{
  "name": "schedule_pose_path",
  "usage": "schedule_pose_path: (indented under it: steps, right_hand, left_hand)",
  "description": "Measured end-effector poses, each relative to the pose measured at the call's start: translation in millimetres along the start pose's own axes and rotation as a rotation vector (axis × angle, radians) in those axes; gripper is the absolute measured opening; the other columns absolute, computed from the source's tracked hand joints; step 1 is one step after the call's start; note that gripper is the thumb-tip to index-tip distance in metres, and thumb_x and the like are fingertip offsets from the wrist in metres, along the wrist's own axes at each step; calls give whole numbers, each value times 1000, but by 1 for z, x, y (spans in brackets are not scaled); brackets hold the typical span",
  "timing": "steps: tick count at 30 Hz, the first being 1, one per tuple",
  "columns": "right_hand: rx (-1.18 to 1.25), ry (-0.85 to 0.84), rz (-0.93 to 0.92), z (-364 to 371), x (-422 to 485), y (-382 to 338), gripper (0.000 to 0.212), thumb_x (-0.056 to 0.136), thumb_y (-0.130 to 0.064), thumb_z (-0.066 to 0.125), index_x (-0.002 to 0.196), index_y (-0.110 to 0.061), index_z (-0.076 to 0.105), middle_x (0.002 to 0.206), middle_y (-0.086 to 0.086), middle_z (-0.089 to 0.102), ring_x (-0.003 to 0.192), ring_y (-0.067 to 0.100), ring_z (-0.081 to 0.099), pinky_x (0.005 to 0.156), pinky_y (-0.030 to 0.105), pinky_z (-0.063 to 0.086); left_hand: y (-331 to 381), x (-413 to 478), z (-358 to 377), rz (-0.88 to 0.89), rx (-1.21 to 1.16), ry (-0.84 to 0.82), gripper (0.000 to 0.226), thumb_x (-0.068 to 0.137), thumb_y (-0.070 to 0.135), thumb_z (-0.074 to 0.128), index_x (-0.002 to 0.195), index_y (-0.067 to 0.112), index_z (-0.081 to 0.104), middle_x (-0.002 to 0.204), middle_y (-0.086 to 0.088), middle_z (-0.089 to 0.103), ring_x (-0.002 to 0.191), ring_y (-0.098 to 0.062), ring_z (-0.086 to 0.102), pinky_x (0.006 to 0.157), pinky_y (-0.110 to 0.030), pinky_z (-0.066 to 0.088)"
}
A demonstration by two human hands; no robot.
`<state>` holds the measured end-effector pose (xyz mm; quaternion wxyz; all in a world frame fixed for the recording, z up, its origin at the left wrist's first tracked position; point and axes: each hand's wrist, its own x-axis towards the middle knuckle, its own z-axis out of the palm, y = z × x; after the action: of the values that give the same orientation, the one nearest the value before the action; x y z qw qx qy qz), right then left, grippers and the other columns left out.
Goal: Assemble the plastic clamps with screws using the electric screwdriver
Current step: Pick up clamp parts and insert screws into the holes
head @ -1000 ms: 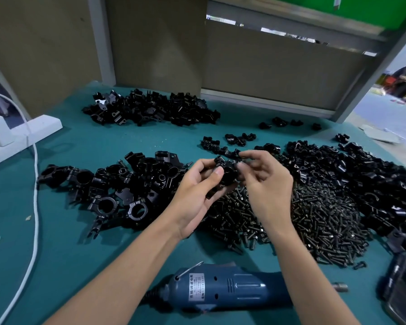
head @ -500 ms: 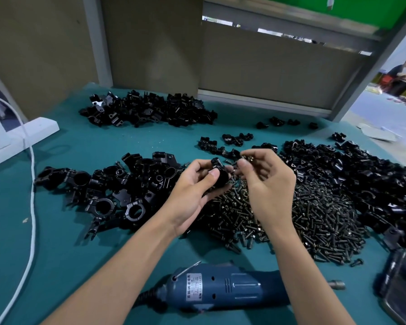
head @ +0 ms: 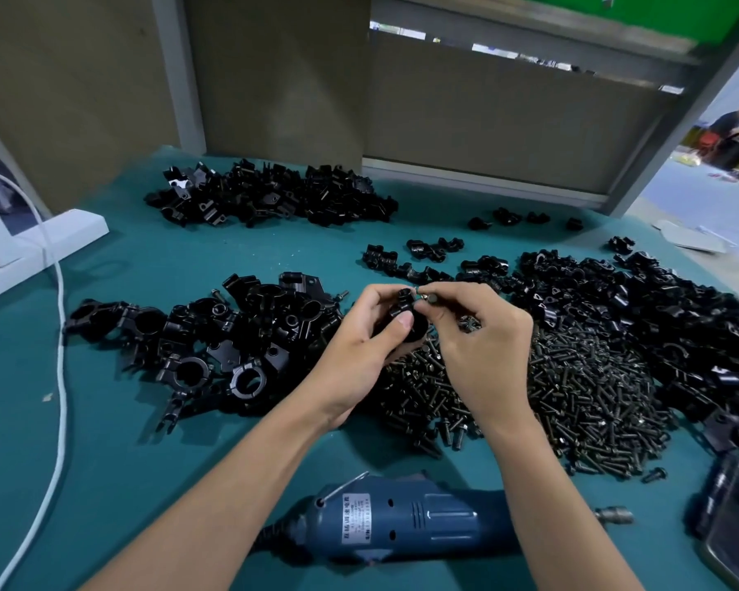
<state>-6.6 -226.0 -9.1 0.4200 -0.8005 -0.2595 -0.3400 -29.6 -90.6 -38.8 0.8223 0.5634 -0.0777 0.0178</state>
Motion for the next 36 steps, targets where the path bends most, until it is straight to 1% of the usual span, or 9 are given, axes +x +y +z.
schedule_pose_path:
  steps: [3,8,13,15,19,25,31,33,36]
  right_hand:
    - [47,-42,-10,-4,2,2,18,80,1,75,96,-7,76,89,0,73,84,7,68,79,18,52]
    - [115,-139,67,-6,-1,2,26,81,1,74,103,-14,76,93,-3,73,87,6,67,80,21,53]
    - [178,-5,200,-7,0,4,29,83,-7,74,110,-20,71,94,-7,68,88,4,65,79,16,50]
    - [263,52,309,-9,0,5,31,84,-8,74,110,-24,69,89,-5,70,84,10,68,78,23,55]
    - [357,69,373,-9,0,5,17,82,-8,77,90,-18,66,81,2,71,73,18,71,70,40,60]
    - [295,-65,307,-2,-2,3,19,81,-14,79,78,-17,61,74,-9,66,70,7,61,67,20,48]
    - [277,-102,310,-2,-2,6,19,82,-13,77,77,-16,59,75,-10,64,70,6,59,67,21,47]
    - [273,-125,300,-2,-3,7,16,83,-13,76,78,-18,62,79,-14,66,75,5,62,69,22,48]
    - [285,-162,273,-4,-4,5,10,86,-15,73,83,-24,69,102,-9,65,100,8,63,75,30,52]
  left_hand:
    - [0,0,-1,1,35,-2,24,102,8,47,123,16,56,130,-9,60,123,-18,59,105,-40,49]
    - [0,0,0,-15,-15,36,23,103,8,46,118,18,60,121,-7,63,114,-14,63,102,-38,51]
    - [4,0,1,-65,-232,54,24,102,7,46,122,5,59,120,-13,67,116,-25,64,89,-32,56]
    - [5,0,1,-73,-316,62,26,100,8,47,123,0,57,119,-16,68,119,-29,63,90,-33,56]
    - [8,1,0,-78,-439,24,41,88,12,58,125,-5,53,121,-21,66,120,-30,62,100,-40,52]
    - [2,1,0,-41,-355,36,48,71,0,69,118,4,57,108,-9,69,106,-20,67,98,-35,53]
    - [6,-1,0,-48,-344,12,46,73,0,69,117,4,58,108,-8,69,104,-20,69,88,-29,57]
    - [7,-1,0,-48,-349,1,45,73,0,68,117,4,58,106,-8,71,104,-20,69,86,-28,57]
    - [9,-1,-2,-42,-337,-5,43,74,1,68,115,6,58,104,-7,72,104,-21,69,88,-30,58]
